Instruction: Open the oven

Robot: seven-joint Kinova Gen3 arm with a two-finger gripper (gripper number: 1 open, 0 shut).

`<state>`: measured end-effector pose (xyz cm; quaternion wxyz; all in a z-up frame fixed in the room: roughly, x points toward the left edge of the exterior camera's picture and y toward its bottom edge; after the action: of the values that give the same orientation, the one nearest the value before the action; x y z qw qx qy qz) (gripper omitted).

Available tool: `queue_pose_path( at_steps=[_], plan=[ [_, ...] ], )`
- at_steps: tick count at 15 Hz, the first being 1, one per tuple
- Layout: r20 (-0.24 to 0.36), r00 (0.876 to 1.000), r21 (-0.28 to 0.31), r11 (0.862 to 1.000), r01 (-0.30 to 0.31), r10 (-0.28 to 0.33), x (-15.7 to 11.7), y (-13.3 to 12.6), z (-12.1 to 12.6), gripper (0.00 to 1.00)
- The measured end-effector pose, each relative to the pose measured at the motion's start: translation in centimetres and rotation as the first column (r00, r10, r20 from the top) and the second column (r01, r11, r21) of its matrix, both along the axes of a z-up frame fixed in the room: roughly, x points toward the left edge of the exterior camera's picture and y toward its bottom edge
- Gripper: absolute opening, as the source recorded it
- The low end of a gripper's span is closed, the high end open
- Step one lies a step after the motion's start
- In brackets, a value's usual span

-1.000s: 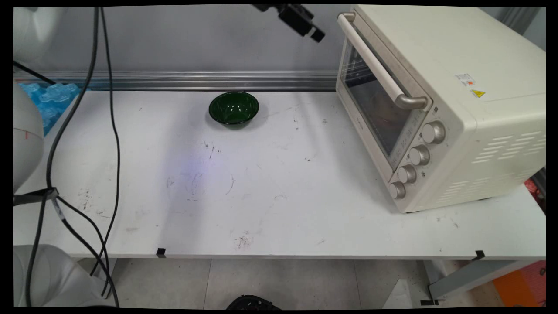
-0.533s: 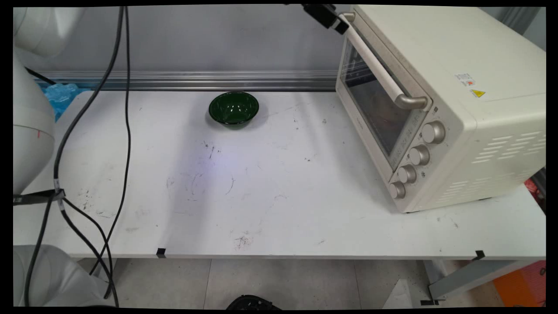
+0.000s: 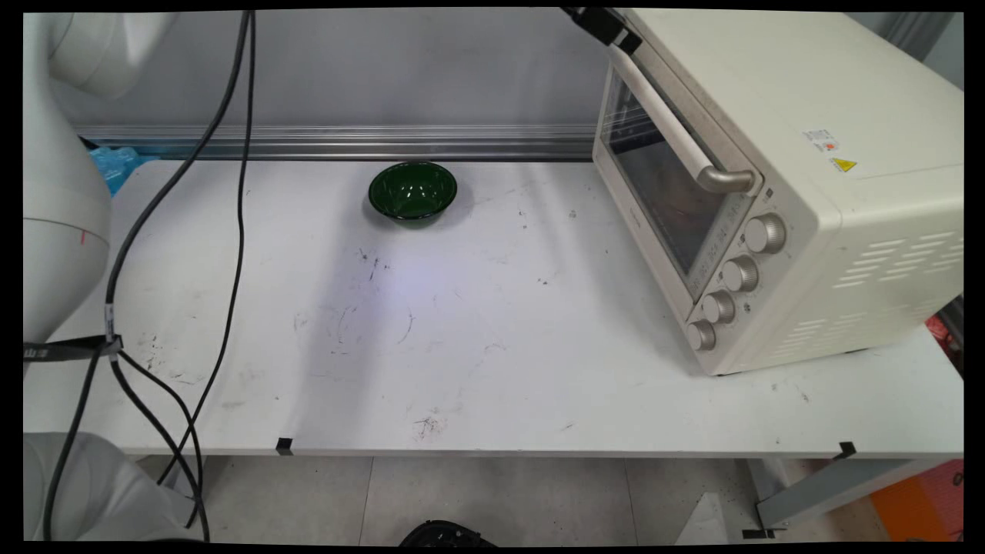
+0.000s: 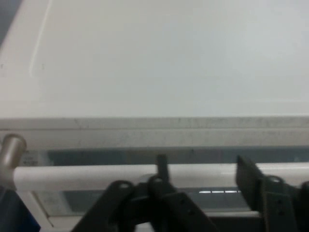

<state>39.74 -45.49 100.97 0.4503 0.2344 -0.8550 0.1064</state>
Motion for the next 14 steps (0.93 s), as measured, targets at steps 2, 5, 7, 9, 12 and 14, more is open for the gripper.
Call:
queue_pose_path(
  at_steps=[2,5,7,9,12,14],
  plan=[
    [-0.004,1.000,0.001,1.000,0.000,0.000,-0.5,-0.4,-0.2,0.00],
    [-0.007,1.000,0.003,1.000,0.003,-0.003,-1.1,-0.7,-0.6,0.00],
    [-0.007,1.000,0.007,1.000,0.005,-0.005,-1.5,-0.9,-0.9,0.00],
    [-0.009,1.000,0.012,1.000,0.007,-0.007,-1.9,-1.0,-1.3,0.00],
    [-0.011,1.000,0.021,1.000,0.010,-0.010,-2.7,-1.3,-1.9,0.00],
    [-0.012,1.000,0.028,1.000,0.012,-0.011,-3.2,-1.4,-2.4,0.00]
  ],
)
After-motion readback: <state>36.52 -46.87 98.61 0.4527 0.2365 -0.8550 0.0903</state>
